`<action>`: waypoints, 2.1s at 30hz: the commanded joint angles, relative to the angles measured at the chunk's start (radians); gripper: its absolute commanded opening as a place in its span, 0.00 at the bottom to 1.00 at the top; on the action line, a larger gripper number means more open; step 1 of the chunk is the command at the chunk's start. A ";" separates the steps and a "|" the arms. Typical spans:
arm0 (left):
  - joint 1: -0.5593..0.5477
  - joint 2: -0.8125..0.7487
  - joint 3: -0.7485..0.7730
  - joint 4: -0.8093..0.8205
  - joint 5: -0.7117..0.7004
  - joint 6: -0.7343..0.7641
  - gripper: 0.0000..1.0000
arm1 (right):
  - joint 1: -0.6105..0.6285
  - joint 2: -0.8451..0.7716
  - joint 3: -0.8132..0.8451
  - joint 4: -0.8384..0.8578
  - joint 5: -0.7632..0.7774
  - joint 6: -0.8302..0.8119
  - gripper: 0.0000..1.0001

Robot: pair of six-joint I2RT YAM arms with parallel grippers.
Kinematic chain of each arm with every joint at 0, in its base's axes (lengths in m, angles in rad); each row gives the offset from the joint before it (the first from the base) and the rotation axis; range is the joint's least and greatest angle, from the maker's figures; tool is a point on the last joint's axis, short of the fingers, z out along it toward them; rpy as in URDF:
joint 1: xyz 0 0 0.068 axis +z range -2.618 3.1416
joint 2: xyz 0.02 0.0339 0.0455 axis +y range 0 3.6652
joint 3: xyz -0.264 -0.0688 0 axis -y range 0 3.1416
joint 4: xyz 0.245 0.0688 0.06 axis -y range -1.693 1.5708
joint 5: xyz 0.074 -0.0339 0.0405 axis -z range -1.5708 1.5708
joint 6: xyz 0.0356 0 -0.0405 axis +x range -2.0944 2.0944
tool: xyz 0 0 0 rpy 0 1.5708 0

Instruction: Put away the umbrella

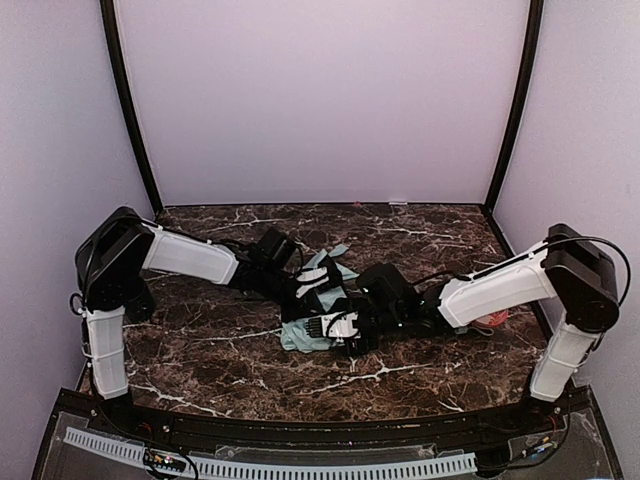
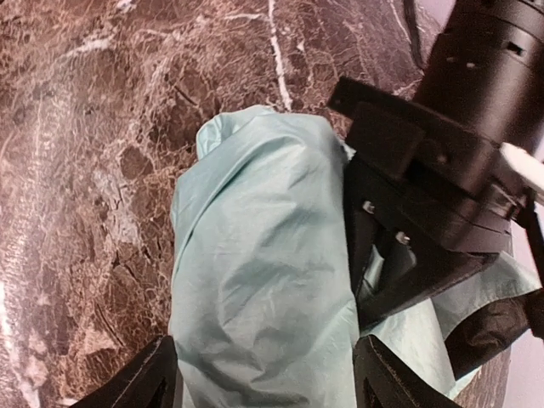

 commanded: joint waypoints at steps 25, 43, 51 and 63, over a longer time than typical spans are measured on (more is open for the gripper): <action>0.199 -0.260 -0.225 0.327 -0.017 -0.324 0.77 | -0.051 0.217 0.232 -0.479 -0.100 0.169 0.20; 0.199 0.053 0.206 0.059 0.073 -0.311 0.85 | 0.003 0.144 0.158 -0.314 0.046 0.014 0.20; 0.060 0.075 0.235 -0.054 0.170 -0.190 0.20 | 0.005 0.142 0.165 -0.272 0.068 -0.015 0.19; -0.031 0.333 0.503 -0.458 0.079 -0.142 0.00 | 0.011 0.134 0.203 -0.269 0.071 -0.061 0.17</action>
